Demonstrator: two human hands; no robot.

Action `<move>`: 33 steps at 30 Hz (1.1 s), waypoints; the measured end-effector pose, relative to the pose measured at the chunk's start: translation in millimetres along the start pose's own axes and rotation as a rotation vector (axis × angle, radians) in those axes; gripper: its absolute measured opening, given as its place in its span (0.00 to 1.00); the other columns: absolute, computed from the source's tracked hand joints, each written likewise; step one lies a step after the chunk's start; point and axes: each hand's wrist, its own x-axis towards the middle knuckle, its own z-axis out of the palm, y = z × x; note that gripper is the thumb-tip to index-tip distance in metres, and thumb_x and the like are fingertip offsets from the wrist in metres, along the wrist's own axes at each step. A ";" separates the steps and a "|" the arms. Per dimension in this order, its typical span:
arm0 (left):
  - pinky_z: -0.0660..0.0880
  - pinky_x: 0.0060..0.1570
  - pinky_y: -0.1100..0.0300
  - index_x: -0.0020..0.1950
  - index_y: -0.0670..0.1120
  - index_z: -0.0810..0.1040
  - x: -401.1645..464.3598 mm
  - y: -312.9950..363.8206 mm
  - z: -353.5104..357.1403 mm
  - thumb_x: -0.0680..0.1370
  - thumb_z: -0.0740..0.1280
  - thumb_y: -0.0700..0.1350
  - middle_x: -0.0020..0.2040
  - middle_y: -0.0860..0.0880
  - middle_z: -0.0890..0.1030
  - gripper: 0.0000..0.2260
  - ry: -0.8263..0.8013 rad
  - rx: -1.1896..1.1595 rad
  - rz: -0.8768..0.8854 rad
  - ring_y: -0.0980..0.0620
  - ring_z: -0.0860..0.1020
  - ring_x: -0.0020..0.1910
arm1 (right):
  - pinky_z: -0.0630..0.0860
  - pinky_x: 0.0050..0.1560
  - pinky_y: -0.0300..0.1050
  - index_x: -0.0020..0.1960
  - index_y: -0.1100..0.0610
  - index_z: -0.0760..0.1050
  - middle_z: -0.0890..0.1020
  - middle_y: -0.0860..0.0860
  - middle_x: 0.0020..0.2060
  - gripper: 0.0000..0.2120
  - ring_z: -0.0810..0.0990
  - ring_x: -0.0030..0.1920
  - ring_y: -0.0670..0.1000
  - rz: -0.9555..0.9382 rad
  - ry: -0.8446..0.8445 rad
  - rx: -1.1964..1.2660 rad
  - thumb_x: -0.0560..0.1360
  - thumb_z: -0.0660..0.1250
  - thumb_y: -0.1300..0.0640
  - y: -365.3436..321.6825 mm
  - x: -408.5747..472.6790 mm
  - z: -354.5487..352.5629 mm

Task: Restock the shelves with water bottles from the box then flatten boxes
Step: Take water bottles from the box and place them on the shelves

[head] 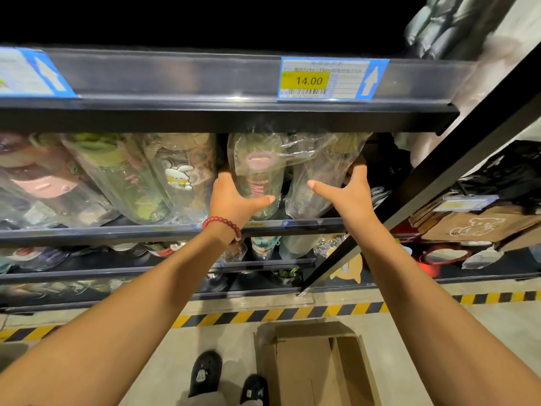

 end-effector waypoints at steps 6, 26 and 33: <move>0.68 0.50 0.62 0.60 0.42 0.67 -3.6 0.5 -2.4 0.64 0.80 0.49 0.60 0.45 0.72 0.32 -0.002 0.000 0.020 0.52 0.71 0.55 | 0.67 0.46 0.26 0.67 0.56 0.62 0.72 0.47 0.59 0.35 0.72 0.57 0.45 -0.002 -0.019 0.001 0.67 0.77 0.56 0.6 -4.5 -1.6; 0.71 0.53 0.58 0.55 0.46 0.64 -4.9 -1.0 10.8 0.66 0.78 0.48 0.61 0.45 0.71 0.27 0.033 0.002 -0.008 0.50 0.72 0.55 | 0.69 0.51 0.38 0.58 0.55 0.63 0.73 0.46 0.51 0.28 0.74 0.52 0.46 0.048 0.024 -0.082 0.67 0.77 0.56 17.8 5.4 23.1; 0.74 0.56 0.53 0.51 0.47 0.64 0.5 -4.1 21.5 0.66 0.78 0.48 0.57 0.44 0.72 0.26 0.063 -0.020 -0.029 0.47 0.73 0.54 | 0.69 0.39 0.31 0.54 0.53 0.64 0.72 0.44 0.45 0.26 0.73 0.43 0.41 0.024 -0.015 -0.222 0.66 0.78 0.54 21.2 14.8 14.3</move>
